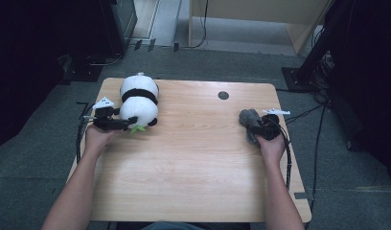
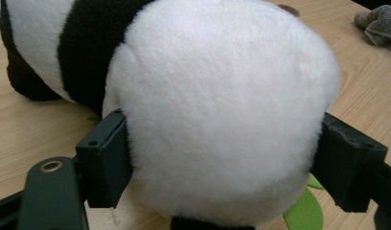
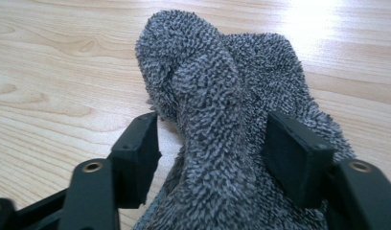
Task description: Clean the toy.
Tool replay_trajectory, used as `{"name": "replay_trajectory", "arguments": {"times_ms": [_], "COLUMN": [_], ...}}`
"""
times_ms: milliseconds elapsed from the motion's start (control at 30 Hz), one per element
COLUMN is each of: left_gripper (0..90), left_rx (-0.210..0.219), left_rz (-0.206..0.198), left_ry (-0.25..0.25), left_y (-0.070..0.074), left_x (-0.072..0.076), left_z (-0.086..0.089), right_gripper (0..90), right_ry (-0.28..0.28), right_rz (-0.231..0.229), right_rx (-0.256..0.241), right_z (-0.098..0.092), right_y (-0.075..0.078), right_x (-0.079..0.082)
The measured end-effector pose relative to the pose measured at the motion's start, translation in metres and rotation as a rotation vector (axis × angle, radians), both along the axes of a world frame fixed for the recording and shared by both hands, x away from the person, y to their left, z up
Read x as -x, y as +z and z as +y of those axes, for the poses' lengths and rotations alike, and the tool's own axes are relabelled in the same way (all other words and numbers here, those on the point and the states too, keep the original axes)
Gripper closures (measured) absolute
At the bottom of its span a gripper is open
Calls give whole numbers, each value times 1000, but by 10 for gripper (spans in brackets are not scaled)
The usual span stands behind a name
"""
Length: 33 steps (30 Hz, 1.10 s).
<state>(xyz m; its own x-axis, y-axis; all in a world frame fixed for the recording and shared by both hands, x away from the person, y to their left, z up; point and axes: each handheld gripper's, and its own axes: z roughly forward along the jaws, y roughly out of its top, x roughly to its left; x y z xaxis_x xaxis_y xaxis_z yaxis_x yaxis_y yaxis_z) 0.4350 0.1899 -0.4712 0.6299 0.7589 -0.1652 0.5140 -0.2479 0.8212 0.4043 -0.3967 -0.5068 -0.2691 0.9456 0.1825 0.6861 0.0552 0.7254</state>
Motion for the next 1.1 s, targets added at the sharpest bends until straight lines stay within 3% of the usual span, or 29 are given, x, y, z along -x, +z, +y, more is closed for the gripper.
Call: {"name": "replay_trajectory", "arguments": {"times_ms": [200, 367, 467, 567, 667, 733, 833, 1000, 1100], "left_gripper": [125, 112, 102, 90, 0, 0, 0, 0, 0], "left_rx": [-41, -45, -86, -73, -34, -28, 3, -22, 5], "left_rz": [12, 29, 17, 28, 43, 34, 50, -2, -20], "left_ry": [4, 21, 11, 20, -17, 0, 4, -12, -43], "left_y": [7, 9, 10, 10, 10, 13, 17, 29, 37], "left_x": [2, 3, 6, 5, 6, 6, 9, 22, 29], "left_z": [-5, -6, -6, -5, -2, 1, 5, 1, -6], "right_gripper": [296, 287, 287, 287, 287, 287, 287, 287, 287], "right_ry": [-7, -6, 1, 5, 9, 12, 12, 21, 31], "right_rz": [-27, -50, -55, -58, -68, -71, -72, -76, -83], "right_rx": [-7, -3, -7, 0, 16, 23, 17, 4, 8], "right_z": [-2, -2, -3, -1, 2, 2, 3, 5, 9], "right_y": [7, 15, 18, 21, 24, 25, 27, 33, 35], "right_x": [3, 8, 10, 13, 15, 16, 18, 27, 34]}}
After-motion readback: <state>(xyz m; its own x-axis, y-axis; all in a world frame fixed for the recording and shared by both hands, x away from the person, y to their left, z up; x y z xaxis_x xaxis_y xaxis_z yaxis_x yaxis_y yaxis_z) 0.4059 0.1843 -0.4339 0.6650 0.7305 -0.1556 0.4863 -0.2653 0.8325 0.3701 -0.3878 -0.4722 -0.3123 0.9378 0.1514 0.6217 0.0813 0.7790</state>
